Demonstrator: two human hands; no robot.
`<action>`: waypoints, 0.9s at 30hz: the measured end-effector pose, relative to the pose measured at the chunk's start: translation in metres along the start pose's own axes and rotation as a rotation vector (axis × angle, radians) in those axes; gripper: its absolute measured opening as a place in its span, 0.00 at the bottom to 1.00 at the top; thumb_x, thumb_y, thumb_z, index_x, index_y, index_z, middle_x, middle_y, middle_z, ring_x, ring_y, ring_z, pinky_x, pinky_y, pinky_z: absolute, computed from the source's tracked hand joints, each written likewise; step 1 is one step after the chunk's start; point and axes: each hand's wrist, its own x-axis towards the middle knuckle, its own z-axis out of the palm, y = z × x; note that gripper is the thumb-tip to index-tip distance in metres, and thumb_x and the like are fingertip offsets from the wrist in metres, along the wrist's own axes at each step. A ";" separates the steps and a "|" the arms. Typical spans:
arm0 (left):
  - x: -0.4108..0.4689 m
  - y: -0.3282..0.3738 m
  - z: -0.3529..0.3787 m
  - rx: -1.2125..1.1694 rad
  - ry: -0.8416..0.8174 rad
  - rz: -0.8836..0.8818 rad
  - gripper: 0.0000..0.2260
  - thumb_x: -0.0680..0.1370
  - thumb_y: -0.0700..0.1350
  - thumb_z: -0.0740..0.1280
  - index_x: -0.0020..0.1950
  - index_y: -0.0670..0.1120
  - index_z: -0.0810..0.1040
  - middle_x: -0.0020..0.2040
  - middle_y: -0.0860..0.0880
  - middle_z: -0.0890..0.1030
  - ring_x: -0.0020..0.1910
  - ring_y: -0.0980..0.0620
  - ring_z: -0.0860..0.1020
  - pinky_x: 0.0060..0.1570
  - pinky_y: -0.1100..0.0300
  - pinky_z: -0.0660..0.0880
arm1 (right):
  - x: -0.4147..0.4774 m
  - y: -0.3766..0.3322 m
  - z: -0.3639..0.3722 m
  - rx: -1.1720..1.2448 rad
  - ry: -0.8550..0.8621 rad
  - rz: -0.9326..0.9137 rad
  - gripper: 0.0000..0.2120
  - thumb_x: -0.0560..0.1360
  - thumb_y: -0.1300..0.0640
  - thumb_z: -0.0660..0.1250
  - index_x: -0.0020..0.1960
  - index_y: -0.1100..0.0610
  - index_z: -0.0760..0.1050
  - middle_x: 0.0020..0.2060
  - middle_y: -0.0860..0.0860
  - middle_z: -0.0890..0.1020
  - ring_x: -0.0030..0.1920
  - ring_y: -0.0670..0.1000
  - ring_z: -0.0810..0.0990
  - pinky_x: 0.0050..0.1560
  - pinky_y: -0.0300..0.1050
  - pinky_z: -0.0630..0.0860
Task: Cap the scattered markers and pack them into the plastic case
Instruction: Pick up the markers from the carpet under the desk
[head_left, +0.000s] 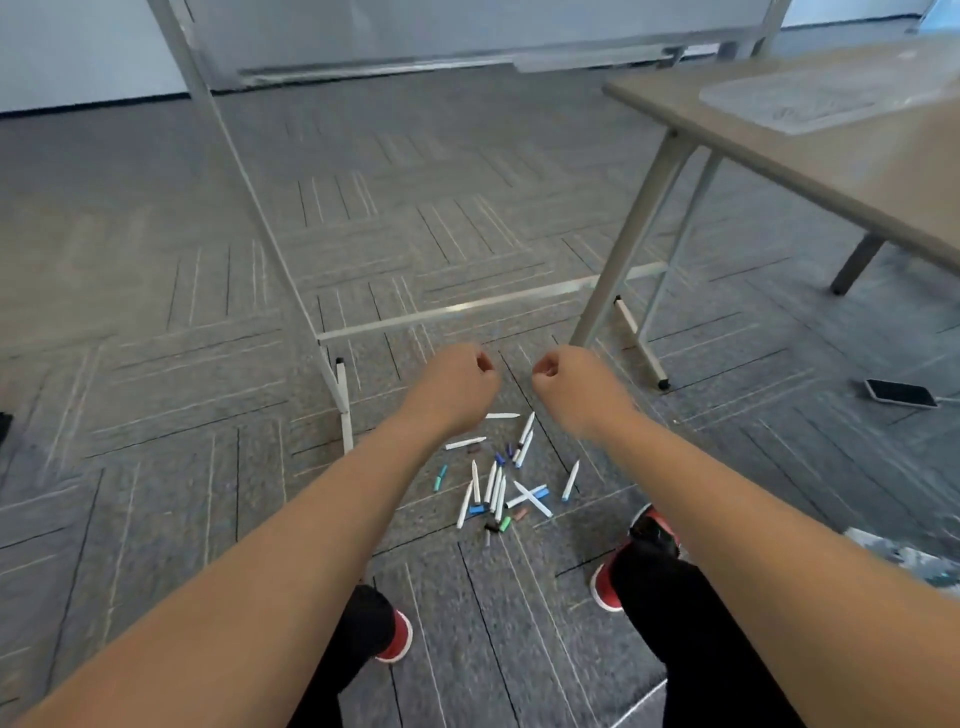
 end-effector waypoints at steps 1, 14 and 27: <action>0.014 -0.007 0.010 0.017 -0.016 -0.010 0.09 0.79 0.42 0.60 0.51 0.42 0.79 0.47 0.45 0.82 0.47 0.45 0.79 0.48 0.53 0.76 | 0.015 0.010 0.011 0.003 -0.013 0.015 0.08 0.78 0.58 0.60 0.48 0.57 0.77 0.39 0.53 0.81 0.39 0.54 0.79 0.40 0.46 0.75; 0.157 -0.172 0.181 0.149 -0.194 -0.202 0.08 0.78 0.42 0.61 0.52 0.45 0.79 0.49 0.47 0.81 0.48 0.46 0.78 0.46 0.55 0.74 | 0.152 0.144 0.218 0.008 -0.286 0.212 0.08 0.77 0.58 0.59 0.45 0.58 0.77 0.37 0.53 0.81 0.36 0.55 0.79 0.33 0.43 0.72; 0.201 -0.334 0.335 0.255 -0.500 -0.475 0.07 0.78 0.40 0.62 0.50 0.41 0.78 0.49 0.43 0.82 0.48 0.42 0.80 0.39 0.56 0.72 | 0.210 0.224 0.402 -0.089 -0.533 0.316 0.09 0.76 0.58 0.60 0.48 0.61 0.77 0.43 0.57 0.79 0.41 0.58 0.77 0.42 0.49 0.76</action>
